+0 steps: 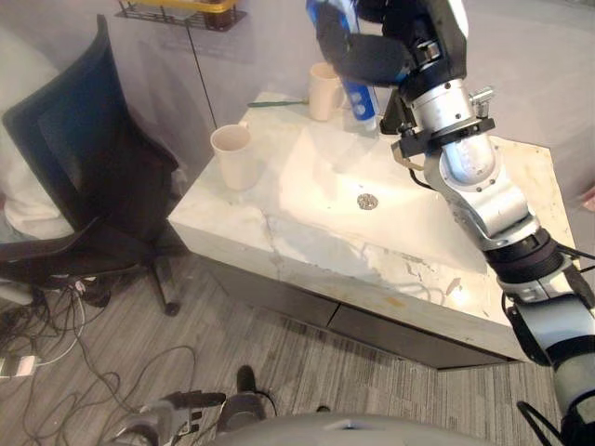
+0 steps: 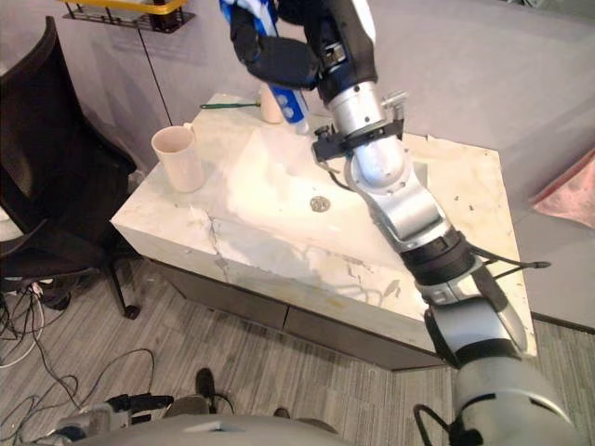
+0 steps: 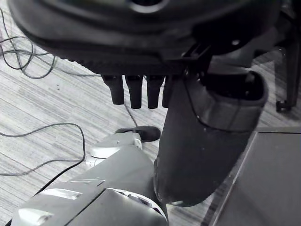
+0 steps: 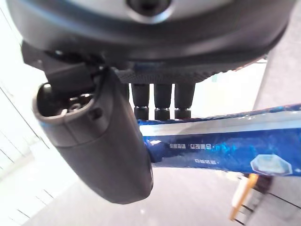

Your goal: Organize the bathroom.

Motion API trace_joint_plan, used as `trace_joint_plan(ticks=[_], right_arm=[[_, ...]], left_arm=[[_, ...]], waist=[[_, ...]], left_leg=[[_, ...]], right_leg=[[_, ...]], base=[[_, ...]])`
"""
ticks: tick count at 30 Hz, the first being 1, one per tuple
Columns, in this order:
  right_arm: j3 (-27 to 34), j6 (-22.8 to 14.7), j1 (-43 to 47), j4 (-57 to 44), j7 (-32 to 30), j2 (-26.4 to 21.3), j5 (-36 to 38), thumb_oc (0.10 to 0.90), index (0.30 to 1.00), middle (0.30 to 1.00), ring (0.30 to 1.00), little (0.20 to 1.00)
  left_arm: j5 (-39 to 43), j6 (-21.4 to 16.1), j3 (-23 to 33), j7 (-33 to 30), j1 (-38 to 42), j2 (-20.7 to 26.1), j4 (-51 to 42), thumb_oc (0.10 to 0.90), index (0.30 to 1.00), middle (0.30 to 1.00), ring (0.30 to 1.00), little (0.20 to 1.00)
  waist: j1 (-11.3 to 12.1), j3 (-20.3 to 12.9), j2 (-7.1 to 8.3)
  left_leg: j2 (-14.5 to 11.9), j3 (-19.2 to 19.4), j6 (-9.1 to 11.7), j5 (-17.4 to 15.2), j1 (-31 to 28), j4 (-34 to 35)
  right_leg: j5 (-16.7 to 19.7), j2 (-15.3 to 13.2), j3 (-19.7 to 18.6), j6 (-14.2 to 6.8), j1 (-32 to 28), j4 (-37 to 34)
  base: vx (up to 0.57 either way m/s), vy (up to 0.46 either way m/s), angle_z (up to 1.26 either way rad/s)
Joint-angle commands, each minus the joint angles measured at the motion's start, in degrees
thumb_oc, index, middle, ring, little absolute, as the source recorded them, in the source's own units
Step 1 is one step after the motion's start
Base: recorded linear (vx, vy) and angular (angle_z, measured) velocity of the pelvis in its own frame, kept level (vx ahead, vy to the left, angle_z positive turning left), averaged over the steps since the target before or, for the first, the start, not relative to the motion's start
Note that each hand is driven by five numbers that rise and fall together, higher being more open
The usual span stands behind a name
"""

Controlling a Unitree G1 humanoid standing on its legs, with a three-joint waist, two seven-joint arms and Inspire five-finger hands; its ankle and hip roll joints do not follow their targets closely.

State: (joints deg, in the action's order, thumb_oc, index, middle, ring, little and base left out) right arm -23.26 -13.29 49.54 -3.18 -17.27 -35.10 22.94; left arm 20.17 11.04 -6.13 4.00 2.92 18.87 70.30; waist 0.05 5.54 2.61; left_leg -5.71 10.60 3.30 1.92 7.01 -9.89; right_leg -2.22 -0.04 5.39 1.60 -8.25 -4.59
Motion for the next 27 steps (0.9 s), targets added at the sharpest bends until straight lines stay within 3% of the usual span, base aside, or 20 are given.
trace_joint_plan(ticks=[1,4,7,12,16,17,19,20,21,23,25,26,27], right_arm=[[4.99,-9.97,14.4,-0.29,-10.03,5.46,-4.35,0.4,0.3,0.3,0.3,0.3],[4.43,-10.97,15.22,1.14,-13.18,6.78,-6.54,0.4,0.3,0.3,0.3,0.3],[4.94,-10.16,15.27,1.28,-16.49,7.56,-9.42,0.4,0.3,0.3,0.3,0.3],[5.53,-12.85,12.44,0.33,-17.4,6.37,-8.89,0.4,0.3,0.3,0.3,0.3],[6.81,-14.22,9.27,-0.03,-16.5,6.51,-8.9,0.4,0.3,0.3,0.3,0.3],[7.13,-14.07,8.57,-0.24,-16.32,6.66,-8.74,0.4,0.3,0.3,0.3,0.3],[8.94,-14.11,5.02,-2.38,-13.25,6.96,-8.92,0.4,0.3,0.3,0.3,0.3],[9.11,-13.95,4.66,-2.69,-12.6,7.21,-8.82,0.4,0.3,0.3,0.3,0.3],[8.87,-12.34,4.58,-3.58,-12.33,8.56,-10.25,0.4,0.3,0.3,0.3,0.3],[8.73,-11.89,4.67,-3.77,-12.46,8.78,-10.36,0.4,0.3,0.3,0.3,0.3],[7.65,-9.12,5.4,-4.98,-14.59,9.38,-11.52,0.4,0.3,0.3,0.3,0.3],[8.09,-9.43,5.07,-3.82,-13.3,9.41,-10.02,0.4,0.3,0.3,0.3,0.3],[8.23,-9.53,5.03,-3.59,-12.99,9.38,-9.96,0.4,0.3,0.3,0.3,0.3]], left_arm=[[-1.05,-0.09,-5.63,-0.85,1.07,-1.54,4.28,0.8,0.9,0.9,0.9,0.9],[-1.54,-0.21,-6.11,-0.78,1.01,-1.29,4.34,0.8,0.9,0.9,0.9,0.9],[-5.37,0.68,-7.62,0.3,1.73,-1.45,3.92,0.8,0.9,0.9,0.9,0.9],[-3.93,1.09,-9.2,0.58,0.67,-0.79,3.57,0.8,0.9,0.9,0.9,0.9],[-3.31,0.98,-9.39,0.79,0.33,0.01,3.81,0.8,0.9,0.9,0.9,0.9],[-3.4,1.0,-9.56,0.92,0.32,0.11,3.85,0.8,0.9,0.9,0.9,0.9],[-3.28,0.65,-10.01,1.98,0.26,0.98,3.78,0.8,0.9,0.9,0.9,0.9],[-2.92,0.88,-10.14,1.97,0.29,1.06,3.62,0.8,0.9,0.9,0.9,0.9],[-2.26,2.51,-10.09,1.6,0.87,1.2,3.37,0.8,0.9,0.9,0.9,0.9],[-2.57,2.72,-10.05,1.64,0.95,1.2,3.34,0.8,0.9,0.9,0.9,0.9],[-4.26,2.85,-9.33,1.73,0.84,1.15,2.9,0.8,0.9,0.9,0.9,0.9],[-5.33,2.23,-8.65,1.62,0.61,0.93,2.82,0.8,0.9,0.9,0.9,0.9],[-5.44,2.27,-8.58,1.58,0.59,0.93,2.75,0.8,0.9,0.9,0.9,0.9]], waist=[[0.01,-4.11,1.54],[0.03,-5.04,0.71],[-0.97,-5.95,-0.41],[-1.99,-6.33,-2.38],[-2.95,-6.14,-3.6],[-3.07,-6.14,-3.65],[-4.33,-4.6,-5.25],[-4.64,-4.32,-5.44],[-5.64,-3.85,-5.36],[-5.79,-3.79,-5.33],[-6.04,-3.35,-4.11],[-6.88,-3.17,-3.66],[-6.96,-3.17,-3.59]], left_leg=[[0.91,0.08,-0.2,-3.01,-6.3,4.29],[-0.15,0.48,0.56,-1.46,-8.64,7.98],[-2.16,3.78,1.55,0.26,-9.22,9.94],[-0.82,3.31,1.27,0.04,-11.14,12.78],[0.96,4.3,-0.41,-1.1,-12.51,13.84],[1.33,4.52,-0.77,-1.32,-12.53,13.84],[1.83,4.59,-2.23,-2.41,-12.84,13.47],[1.86,4.49,-2.32,-2.41,-13.07,13.68],[2.28,3.98,-2.08,-2.04,-14.0,14.61],[2.3,3.84,-1.98,-1.98,-14.18,14.74],[3.52,3.46,-2.09,-3.03,-15.52,14.63],[3.44,4.26,-2.09,-3.72,-15.5,13.23],[3.41,4.39,-2.07,-3.86,-15.49,12.93]], right_leg=[[-1.43,0.6,1.24,-5.09,2.39,6.22],[-1.83,0.69,2.67,-4.91,3.08,6.6],[-2.58,-0.54,5.6,-4.81,3.52,7.76],[-3.2,-3.6,6.81,-6.51,4.75,10.87],[-1.27,-6.65,6.3,-8.45,6.99,15.98],[-0.42,-7.37,6.07,-8.69,7.63,17.47],[3.18,-8.87,2.76,-8.36,14.18,30.71],[3.33,-8.39,2.3,-8.35,14.87,31.28],[2.88,-5.05,3.18,-8.54,17.0,26.54],[2.63,-4.45,3.68,-8.5,17.06,25.04],[2.73,-1.78,6.42,-8.33,17.64,15.51],[2.24,0.27,3.46,-7.71,15.85,13.23],[2.33,0.38,3.33,-7.67,15.6,12.88]], base=[[0.0,0.051,0.23],[0.04,0.123,0.6],[0.09,0.22,0.98],[0.12,0.218,0.99],[0.14,0.168,0.25],[0.09,0.144,0.1],[0.09,0.197,0.14],[0.14,0.099,0.23],[0.11,-0.011,0.16],[0.07,-0.034,-0.02],[0.14,-0.098,-0.15],[0.15,-0.09,-0.2],[0.09,-0.04,0.16]])
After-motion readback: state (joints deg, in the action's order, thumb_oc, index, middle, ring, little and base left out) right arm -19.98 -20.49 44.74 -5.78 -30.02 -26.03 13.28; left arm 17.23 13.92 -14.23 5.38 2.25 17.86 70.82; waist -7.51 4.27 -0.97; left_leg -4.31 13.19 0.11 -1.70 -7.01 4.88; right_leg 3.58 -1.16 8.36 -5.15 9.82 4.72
